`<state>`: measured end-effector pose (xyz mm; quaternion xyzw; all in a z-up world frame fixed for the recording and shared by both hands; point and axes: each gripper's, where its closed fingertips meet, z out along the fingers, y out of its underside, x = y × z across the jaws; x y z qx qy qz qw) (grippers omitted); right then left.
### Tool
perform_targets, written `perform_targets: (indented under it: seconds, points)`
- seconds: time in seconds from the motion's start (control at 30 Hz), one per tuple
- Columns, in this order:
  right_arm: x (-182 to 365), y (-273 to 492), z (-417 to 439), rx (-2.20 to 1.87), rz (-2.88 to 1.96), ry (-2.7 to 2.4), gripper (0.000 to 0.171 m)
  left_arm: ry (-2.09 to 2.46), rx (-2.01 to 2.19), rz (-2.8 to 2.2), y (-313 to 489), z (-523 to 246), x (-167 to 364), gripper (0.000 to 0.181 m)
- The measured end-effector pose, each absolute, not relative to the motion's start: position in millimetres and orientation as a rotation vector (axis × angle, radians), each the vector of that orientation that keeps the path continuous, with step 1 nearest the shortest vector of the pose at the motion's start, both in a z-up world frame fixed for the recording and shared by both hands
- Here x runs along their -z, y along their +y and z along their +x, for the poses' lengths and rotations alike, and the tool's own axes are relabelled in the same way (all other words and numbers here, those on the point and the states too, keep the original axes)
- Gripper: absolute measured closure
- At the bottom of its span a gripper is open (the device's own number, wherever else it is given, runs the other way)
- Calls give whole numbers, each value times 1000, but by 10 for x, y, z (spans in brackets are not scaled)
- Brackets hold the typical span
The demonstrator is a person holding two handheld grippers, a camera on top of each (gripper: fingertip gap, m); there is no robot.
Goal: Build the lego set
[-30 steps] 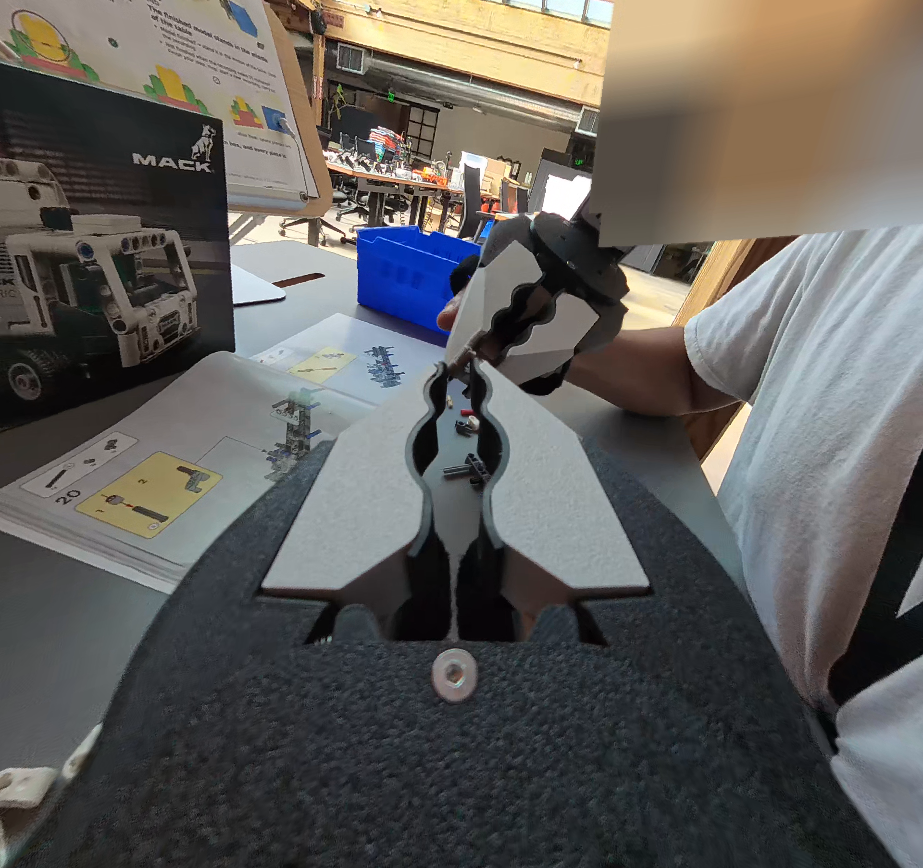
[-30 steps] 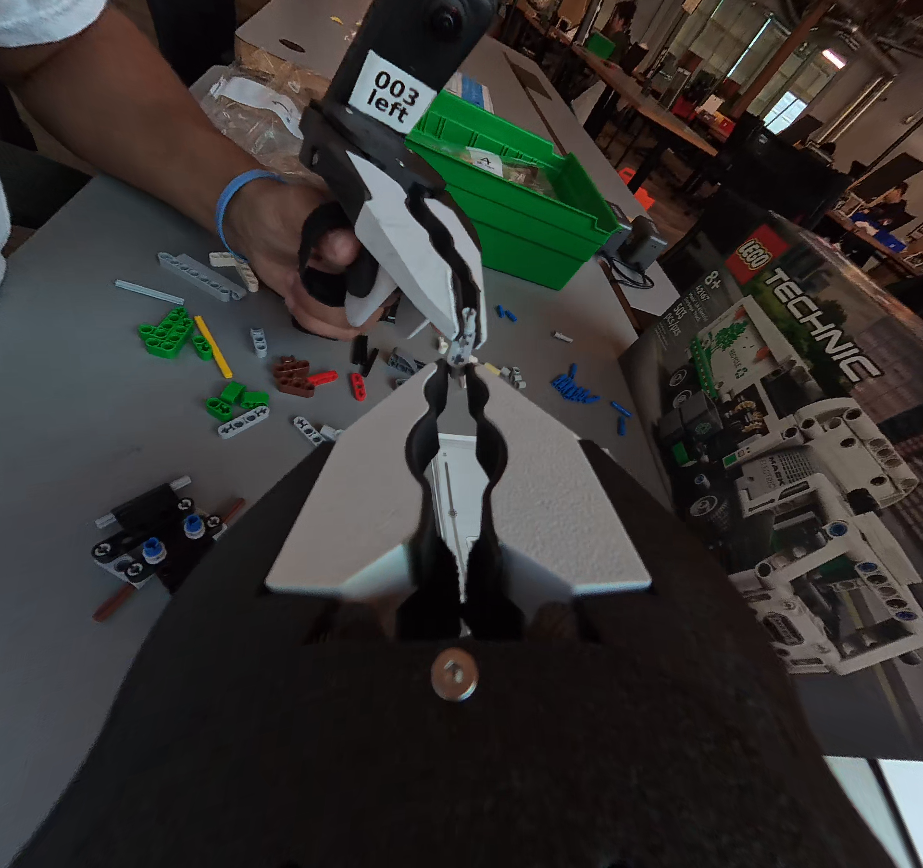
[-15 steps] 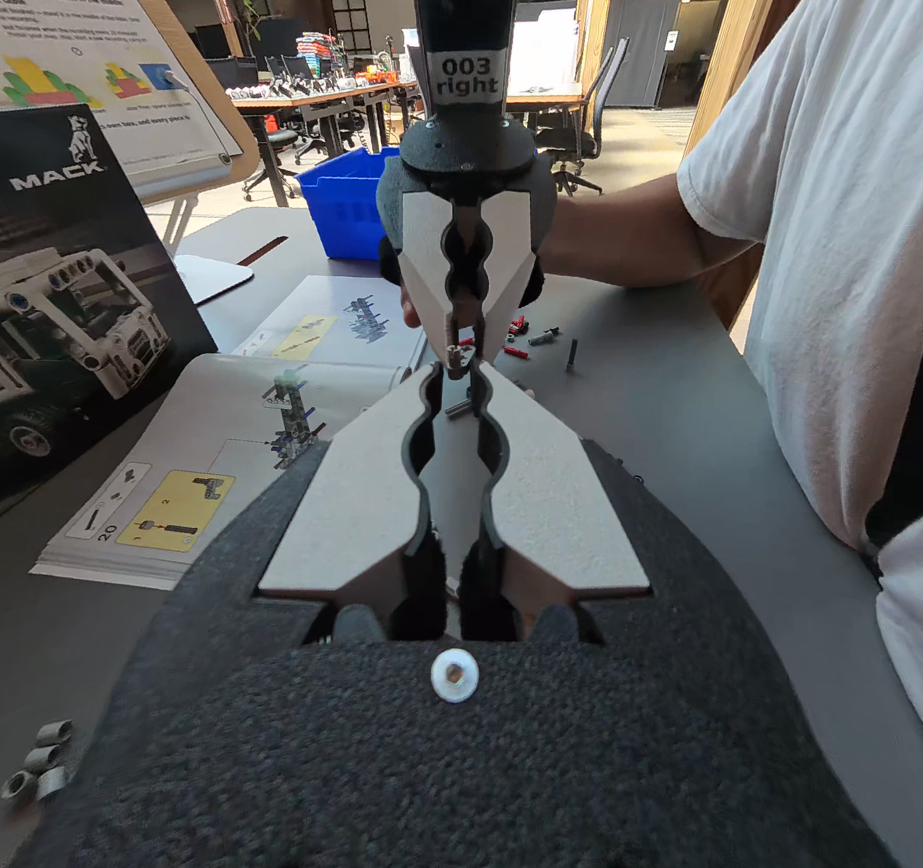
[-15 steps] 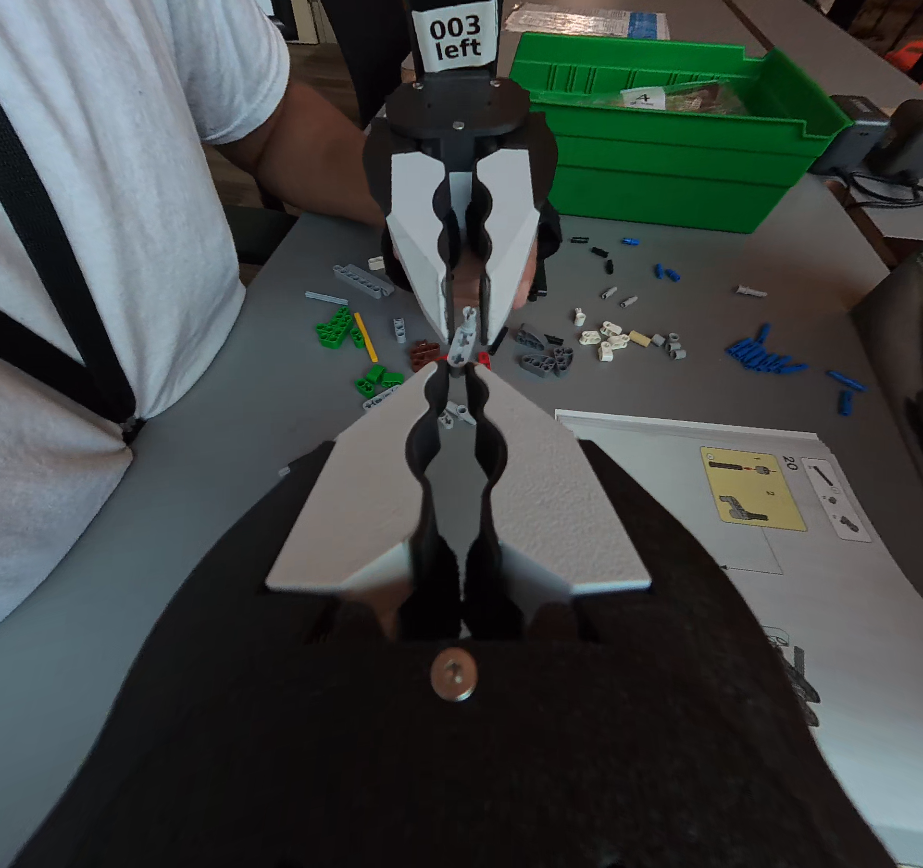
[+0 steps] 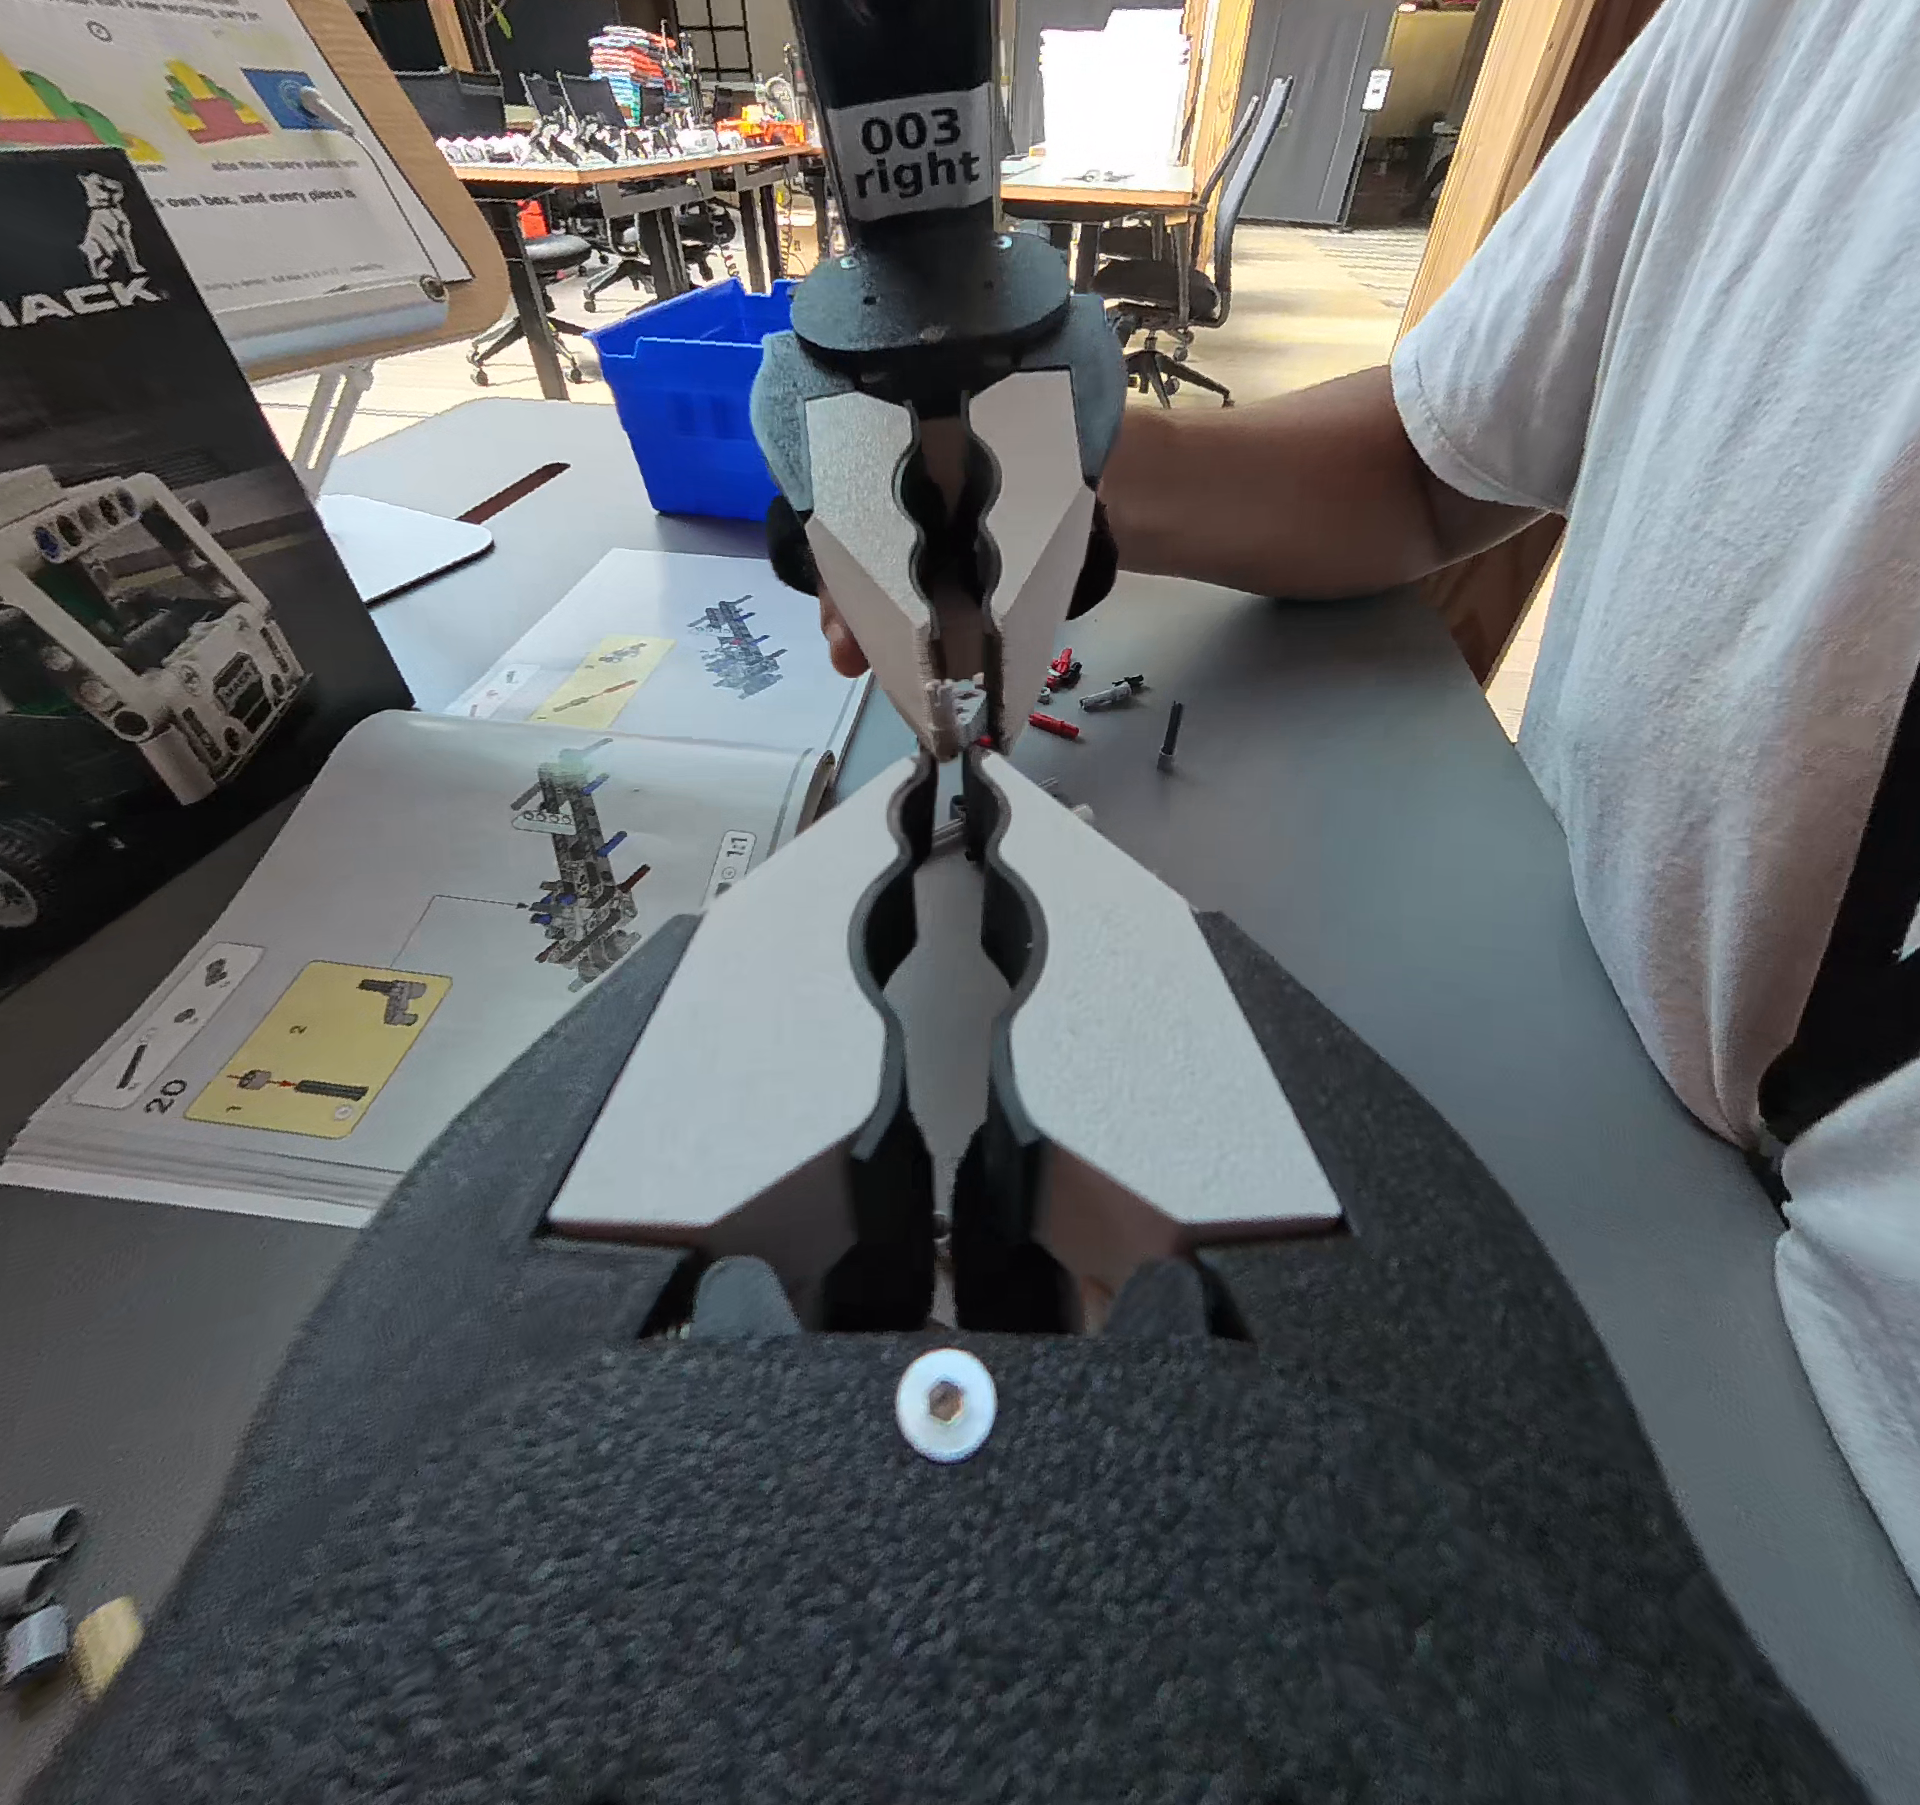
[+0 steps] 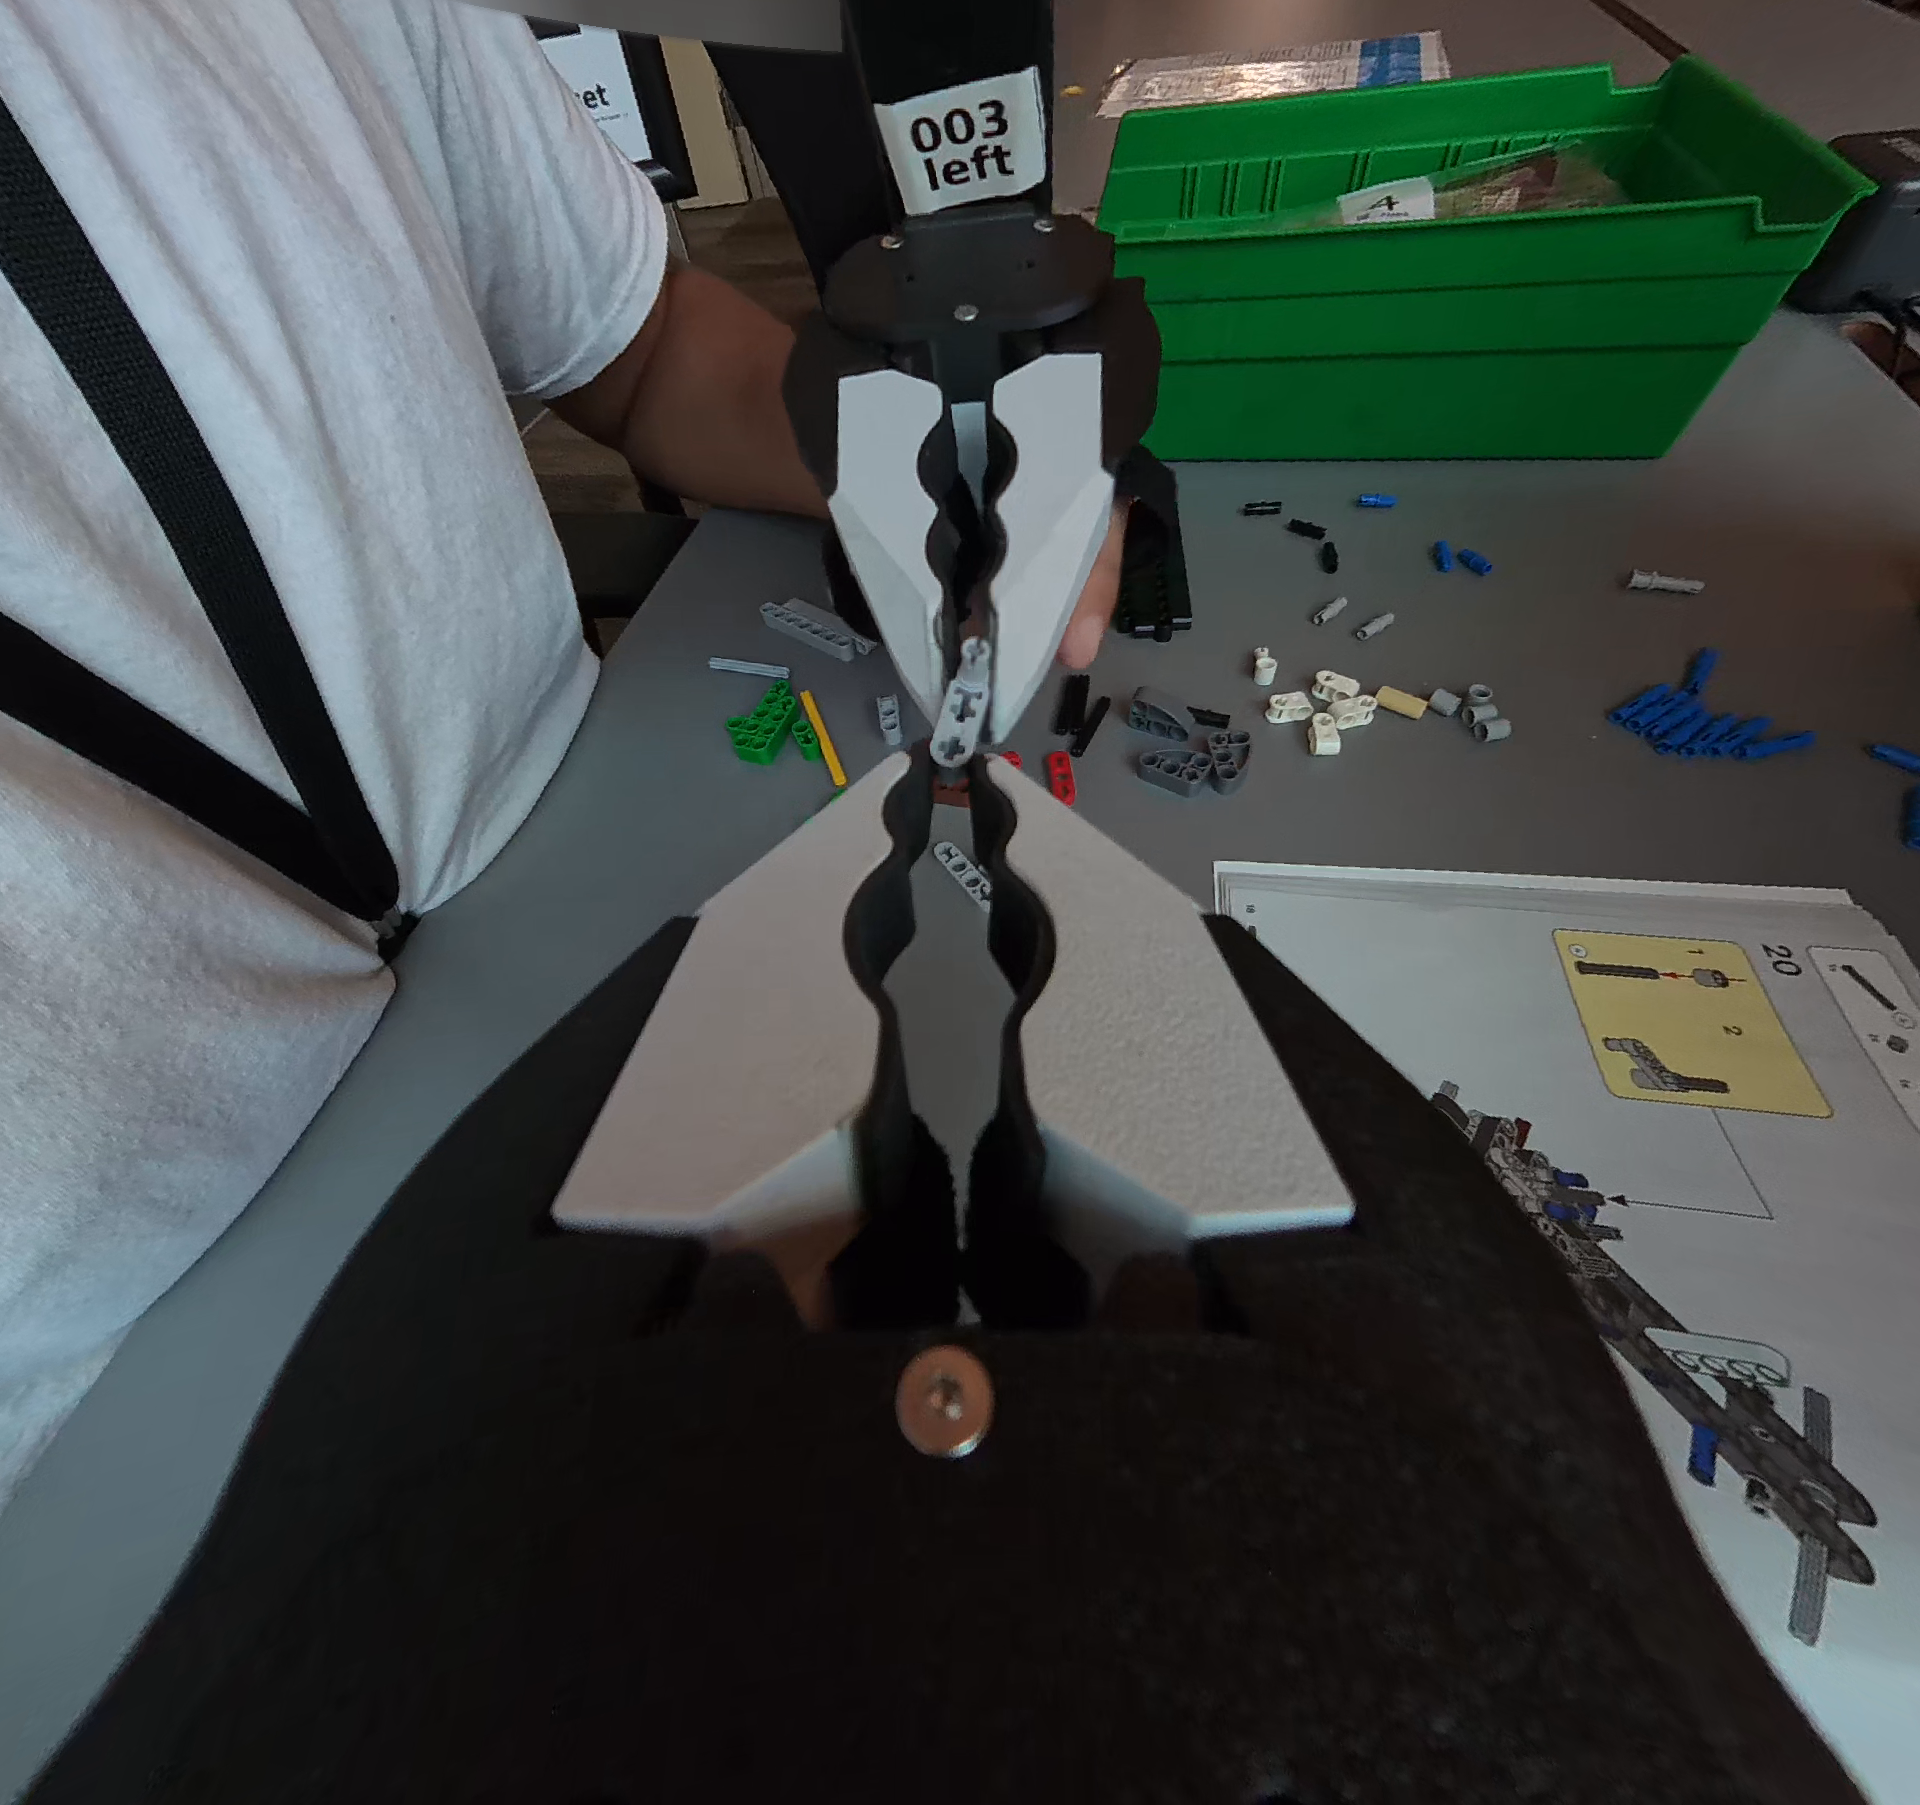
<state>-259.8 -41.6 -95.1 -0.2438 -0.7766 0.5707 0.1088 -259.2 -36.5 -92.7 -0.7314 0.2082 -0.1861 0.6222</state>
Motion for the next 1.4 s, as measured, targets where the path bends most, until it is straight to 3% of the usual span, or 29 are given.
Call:
perform_targets:
  seconds: [0.13, 0.8, 1.03, 1.2, 1.4]
  points:
    - [975, -431, -2580, -1691, -722, -2305, 168, 460, 475, -1695, -371, -2619, 926, 166]
    - [1018, -436, -2594, -1665, -738, -2322, 168, 488, 470, -1700, -384, -2575, 944, 176]
    - [947, -131, -2798, -1481, -900, -2198, 154, 99, 594, -1729, -225, -3058, 856, 176]
    - [720, 52, -2678, -1468, -1006, -1989, 154, -178, 756, -1721, -197, -3404, 866, 176]
    - [738, 354, -2443, -1422, -1033, -1775, 154, -170, 557, -1811, -171, -3537, 1038, 176]
